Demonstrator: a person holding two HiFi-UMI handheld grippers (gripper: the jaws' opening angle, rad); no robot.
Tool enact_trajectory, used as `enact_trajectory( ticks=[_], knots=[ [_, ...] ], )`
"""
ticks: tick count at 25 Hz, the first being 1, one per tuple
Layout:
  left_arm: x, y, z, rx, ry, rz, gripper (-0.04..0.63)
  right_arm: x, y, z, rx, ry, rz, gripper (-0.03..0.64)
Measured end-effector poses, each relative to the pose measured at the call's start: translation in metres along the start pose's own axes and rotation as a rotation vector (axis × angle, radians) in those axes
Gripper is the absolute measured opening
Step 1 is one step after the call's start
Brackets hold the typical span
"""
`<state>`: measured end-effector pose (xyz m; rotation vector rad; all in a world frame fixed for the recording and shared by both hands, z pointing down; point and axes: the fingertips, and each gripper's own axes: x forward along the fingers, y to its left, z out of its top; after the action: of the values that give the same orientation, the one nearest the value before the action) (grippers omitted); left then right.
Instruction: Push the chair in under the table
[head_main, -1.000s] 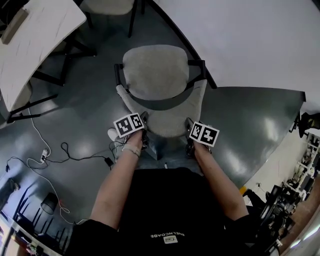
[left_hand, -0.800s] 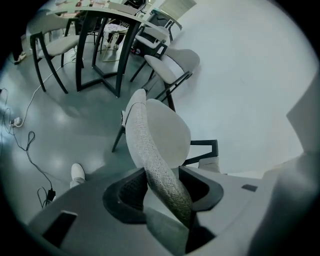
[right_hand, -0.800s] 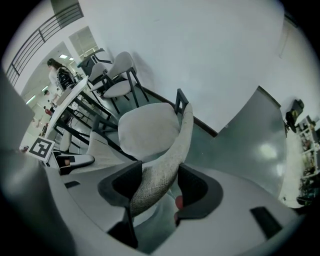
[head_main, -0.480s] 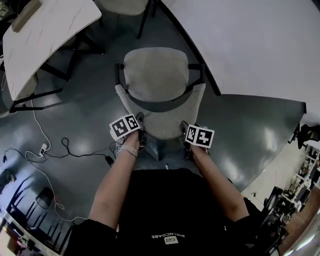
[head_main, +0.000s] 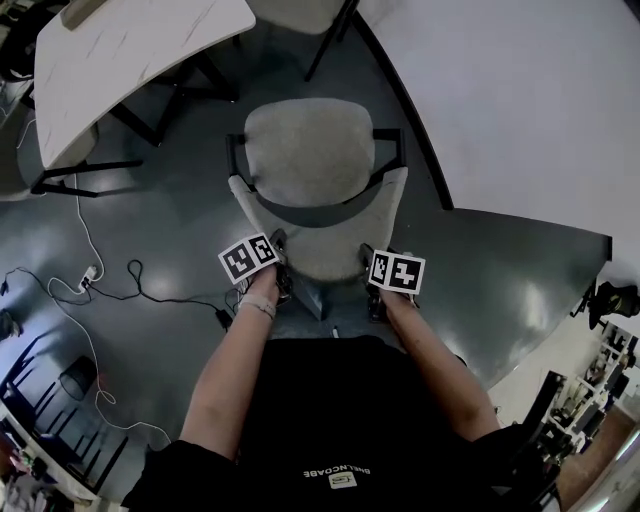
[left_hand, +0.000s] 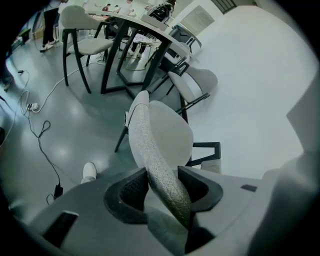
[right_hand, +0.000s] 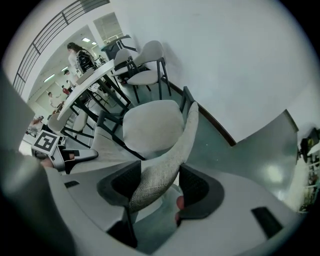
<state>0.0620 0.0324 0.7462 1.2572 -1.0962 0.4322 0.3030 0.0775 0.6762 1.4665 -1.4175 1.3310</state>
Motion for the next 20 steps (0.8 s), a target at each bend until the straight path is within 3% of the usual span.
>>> enact_trajectory(
  ticks=[20],
  knots=[
    [-0.072,0.12,0.067,-0.146,-0.072,0.057,0.19,0.031,0.156,0.025,-0.189,0.038,0.073,0.241]
  ],
)
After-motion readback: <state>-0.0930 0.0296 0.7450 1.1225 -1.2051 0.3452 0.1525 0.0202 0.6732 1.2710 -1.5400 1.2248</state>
